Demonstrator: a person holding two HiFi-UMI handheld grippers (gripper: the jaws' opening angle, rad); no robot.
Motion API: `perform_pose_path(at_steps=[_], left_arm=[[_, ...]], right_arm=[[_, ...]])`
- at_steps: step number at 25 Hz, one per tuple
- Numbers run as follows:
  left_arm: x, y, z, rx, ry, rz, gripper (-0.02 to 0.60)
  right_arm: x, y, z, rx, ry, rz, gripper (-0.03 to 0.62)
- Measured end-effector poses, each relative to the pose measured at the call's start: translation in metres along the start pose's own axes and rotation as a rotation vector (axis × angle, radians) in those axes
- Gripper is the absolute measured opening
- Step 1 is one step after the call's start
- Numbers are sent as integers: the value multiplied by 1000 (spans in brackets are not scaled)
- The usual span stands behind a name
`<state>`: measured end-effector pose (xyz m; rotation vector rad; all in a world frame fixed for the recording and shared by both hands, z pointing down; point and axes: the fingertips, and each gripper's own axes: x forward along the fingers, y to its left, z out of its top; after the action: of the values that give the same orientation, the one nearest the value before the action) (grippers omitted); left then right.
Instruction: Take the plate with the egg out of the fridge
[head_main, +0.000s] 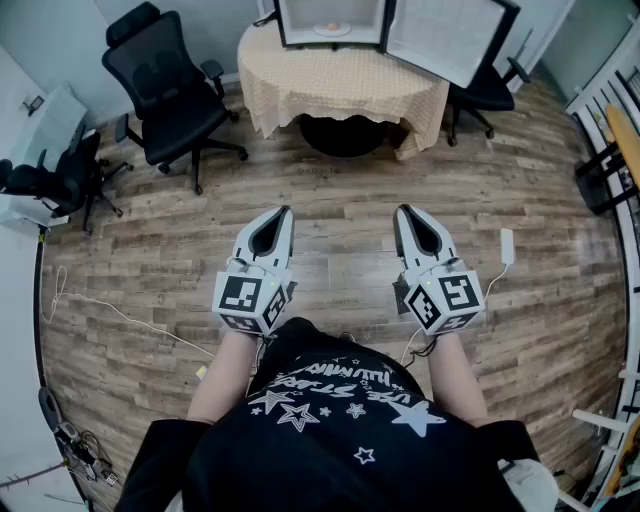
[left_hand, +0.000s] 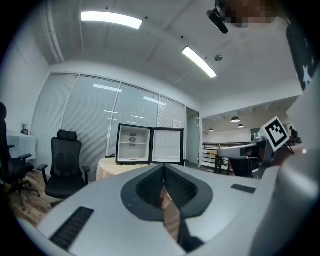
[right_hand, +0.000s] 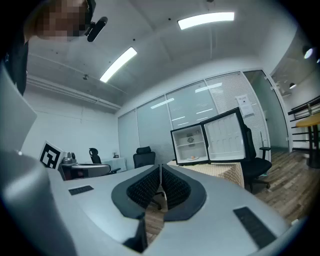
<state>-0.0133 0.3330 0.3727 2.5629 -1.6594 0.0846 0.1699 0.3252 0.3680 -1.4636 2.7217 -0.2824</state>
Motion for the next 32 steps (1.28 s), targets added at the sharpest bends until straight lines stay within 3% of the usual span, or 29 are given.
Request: perform_pose_path(at_steps=[12,18,24,29,32], left_arm=[[-8,-30,-7,24,20,37,6],[-13,-30,-7,25,18,59,6],[-11,-41,-4,3,1,43,6],[-4,-30,-8,30,18,45,6],[2,-24,-15,0,16,22,6]], right_arm=[[-15,-13,-9,25,25,41,35],[-23,-15,-4,50,-43,44,35],[-32,-30,-10,66,-30,32,35],[-22,-41,-13,56,-3,-3,29],[-15,-40,-14,76,-11,-18,25]])
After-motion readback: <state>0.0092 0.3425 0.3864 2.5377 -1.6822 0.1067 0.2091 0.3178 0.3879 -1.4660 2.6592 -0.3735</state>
